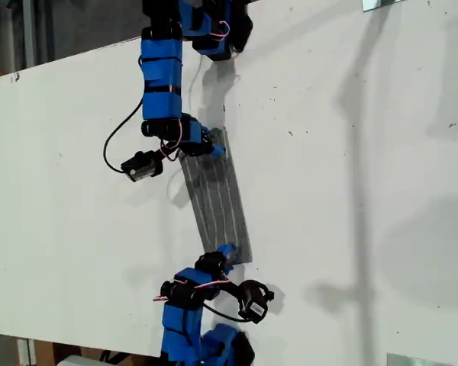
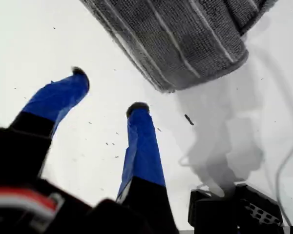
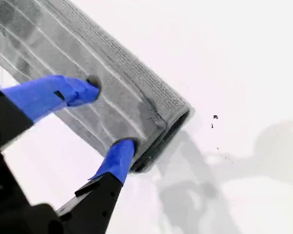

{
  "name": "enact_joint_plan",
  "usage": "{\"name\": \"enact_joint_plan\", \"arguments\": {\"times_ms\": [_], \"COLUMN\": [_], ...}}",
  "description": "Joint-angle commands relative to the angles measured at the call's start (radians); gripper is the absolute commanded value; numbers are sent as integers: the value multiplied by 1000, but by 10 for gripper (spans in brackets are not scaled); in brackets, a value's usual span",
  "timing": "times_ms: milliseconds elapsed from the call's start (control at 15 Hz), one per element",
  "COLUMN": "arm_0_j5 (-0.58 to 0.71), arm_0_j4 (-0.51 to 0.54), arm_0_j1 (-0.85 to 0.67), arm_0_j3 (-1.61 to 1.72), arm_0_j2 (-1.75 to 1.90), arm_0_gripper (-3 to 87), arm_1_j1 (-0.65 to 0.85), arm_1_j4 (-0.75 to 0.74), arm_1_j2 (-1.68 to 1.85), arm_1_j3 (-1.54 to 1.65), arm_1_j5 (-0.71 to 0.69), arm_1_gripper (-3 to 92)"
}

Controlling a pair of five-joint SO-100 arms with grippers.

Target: Grasp corners of a square towel and fold twice.

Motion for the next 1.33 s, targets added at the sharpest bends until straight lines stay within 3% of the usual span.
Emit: {"name": "enact_joint_plan", "arguments": {"times_ms": [0,133,533,733,1200,1267], "arm_0_j5": [-3,-11,-21,-48,-75,-75], "arm_0_j4": [8,58,78,75,18,11], "arm_0_j1": [8,-3,-26,-20,-8,-6], "arm_0_j3": [-51,-80,-3,80,163,164], "arm_0_j2": [40,46,150,216,288,288], "arm_0_gripper": [250,300,298,298,297,297], "arm_1_j1": [2,29,285,388,368,356], "arm_1_j4": [-3,-3,-178,-193,-215,-218], "arm_1_j2": [35,40,-57,-110,-77,-80], "arm_1_j3": [-29,-17,115,124,275,276], "arm_1_j5": [8,3,-132,-193,-146,-140], "arm_1_gripper": [236,237,337,354,353,275]}}
